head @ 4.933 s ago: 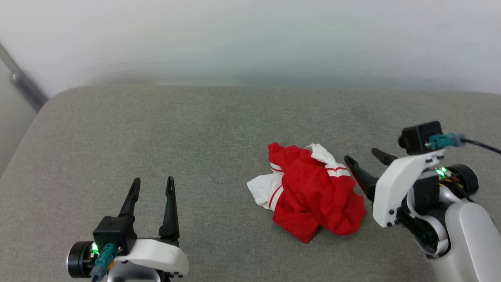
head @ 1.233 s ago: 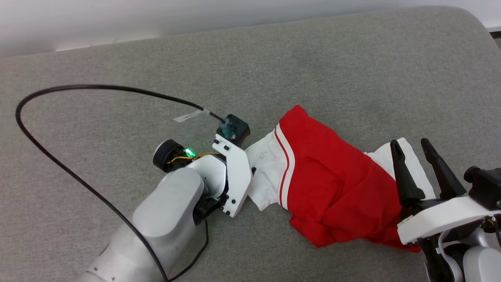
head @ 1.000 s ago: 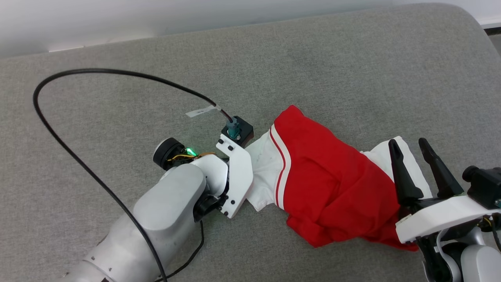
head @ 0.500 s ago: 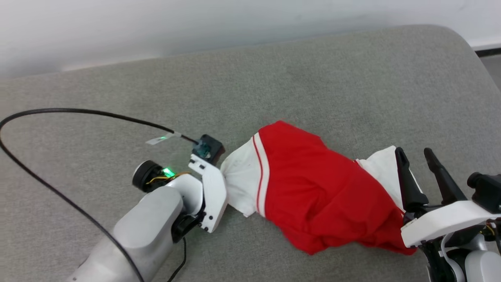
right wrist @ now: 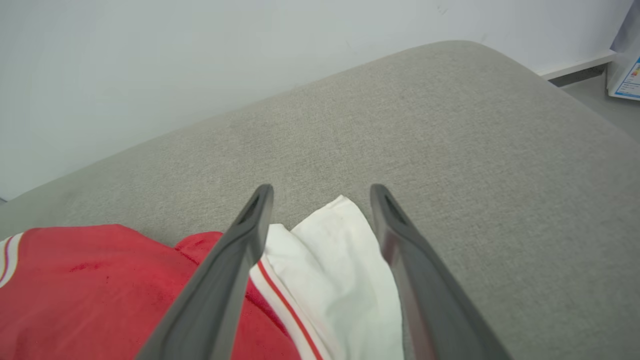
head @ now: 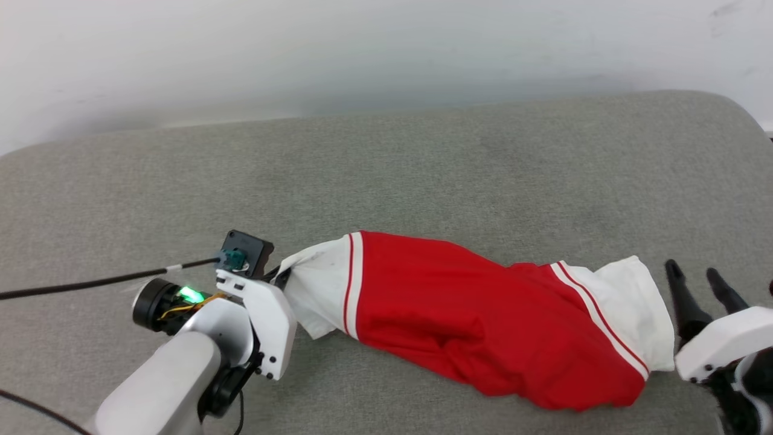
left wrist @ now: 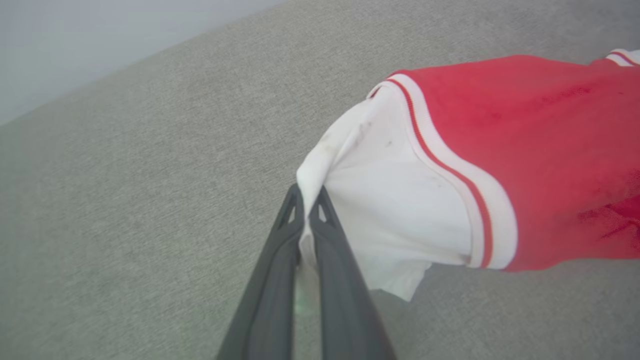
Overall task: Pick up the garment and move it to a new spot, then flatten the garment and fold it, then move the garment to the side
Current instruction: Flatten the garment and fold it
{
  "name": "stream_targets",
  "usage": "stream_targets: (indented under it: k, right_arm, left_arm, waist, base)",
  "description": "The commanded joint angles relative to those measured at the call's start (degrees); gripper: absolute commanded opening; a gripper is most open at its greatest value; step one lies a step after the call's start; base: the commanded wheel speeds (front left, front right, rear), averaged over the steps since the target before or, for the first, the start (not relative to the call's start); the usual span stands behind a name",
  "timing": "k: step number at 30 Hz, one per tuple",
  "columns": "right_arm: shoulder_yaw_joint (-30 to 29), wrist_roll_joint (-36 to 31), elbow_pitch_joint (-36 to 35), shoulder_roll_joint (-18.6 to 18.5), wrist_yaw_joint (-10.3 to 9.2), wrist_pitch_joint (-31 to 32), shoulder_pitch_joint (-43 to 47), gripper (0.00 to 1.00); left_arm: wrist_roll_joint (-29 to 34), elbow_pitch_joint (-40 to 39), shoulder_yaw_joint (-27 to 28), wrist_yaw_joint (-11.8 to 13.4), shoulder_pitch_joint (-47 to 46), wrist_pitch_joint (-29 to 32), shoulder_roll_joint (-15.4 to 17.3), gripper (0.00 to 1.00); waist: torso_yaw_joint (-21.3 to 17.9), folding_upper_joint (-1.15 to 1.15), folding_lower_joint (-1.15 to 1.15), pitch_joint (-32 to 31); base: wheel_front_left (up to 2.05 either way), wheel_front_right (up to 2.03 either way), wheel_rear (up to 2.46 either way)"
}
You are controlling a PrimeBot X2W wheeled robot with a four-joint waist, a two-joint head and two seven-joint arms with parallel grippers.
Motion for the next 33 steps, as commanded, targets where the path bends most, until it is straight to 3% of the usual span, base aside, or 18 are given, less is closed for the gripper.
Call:
stream_targets:
  k: [1, 6, 13, 20, 25, 27, 28, 33]
  right_arm:
    - [-1.47, 0.57, 2.07, -1.84, -0.02, 2.30, -1.64, 1.00]
    - [-2.68, 2.92, 8.41, -7.17, -0.02, 12.51, -5.48, 1.00]
    - [2.58, 4.56, 15.92, -12.85, -0.02, 26.30, -11.62, 1.00]
    - [7.30, 5.34, 23.16, -15.70, -0.02, 29.73, -17.73, 1.00]
    - [10.91, 6.88, 29.95, -14.72, -0.02, 32.39, -18.89, 1.00]
    - [12.30, 7.87, 32.34, -13.93, -0.02, 33.88, -18.82, 0.41]
    - [12.88, 8.32, 33.26, -13.37, -0.01, 34.65, -19.02, 0.00]
    - [14.53, 9.24, 33.86, -13.36, 0.00, 34.75, -21.14, 0.00]
  left_arm:
    - [0.02, -2.78, 0.57, 1.52, 1.89, 0.39, 1.68, 0.00]
    - [0.19, -10.20, 1.57, 4.47, 4.62, 1.25, 4.76, 0.00]
    - [0.63, -15.88, 1.75, 5.84, 4.12, 1.84, 5.34, 0.00]
    - [1.39, -17.74, 1.68, 5.46, 1.52, 1.86, 4.57, 0.00]
    - [1.33, -17.44, 1.82, 5.44, 0.50, 1.32, 4.43, 0.00]
    - [1.06, -17.10, 1.85, 5.30, 0.62, 1.14, 4.36, 0.00]
    - [1.03, -16.95, 1.93, 5.26, 0.69, 0.98, 4.43, 0.00]
    - [0.60, -16.33, 2.17, 4.94, 0.75, 0.68, 4.76, 0.00]
  waist:
    - [0.90, 0.00, 0.00, -0.47]
    - [2.65, 0.00, 0.00, -0.49]
    - [4.60, 0.00, 0.00, 2.12]
    - [6.16, 0.00, 0.00, 6.13]
    - [6.45, 0.00, 0.00, 7.80]
    - [6.46, 0.00, 0.00, 8.12]
    - [6.35, 0.00, 0.00, 8.25]
    - [5.84, 0.00, 0.00, 8.14]
  base:
    - [0.00, 0.00, 0.00]
    - [0.00, 0.00, 0.00]
    - [0.00, 0.00, 0.00]
    - [0.00, 0.00, 0.00]
    - [0.00, 0.00, 0.00]
    - [0.00, 0.00, 0.00]
    - [0.00, 0.00, 0.00]
    - [0.00, 0.00, 0.00]
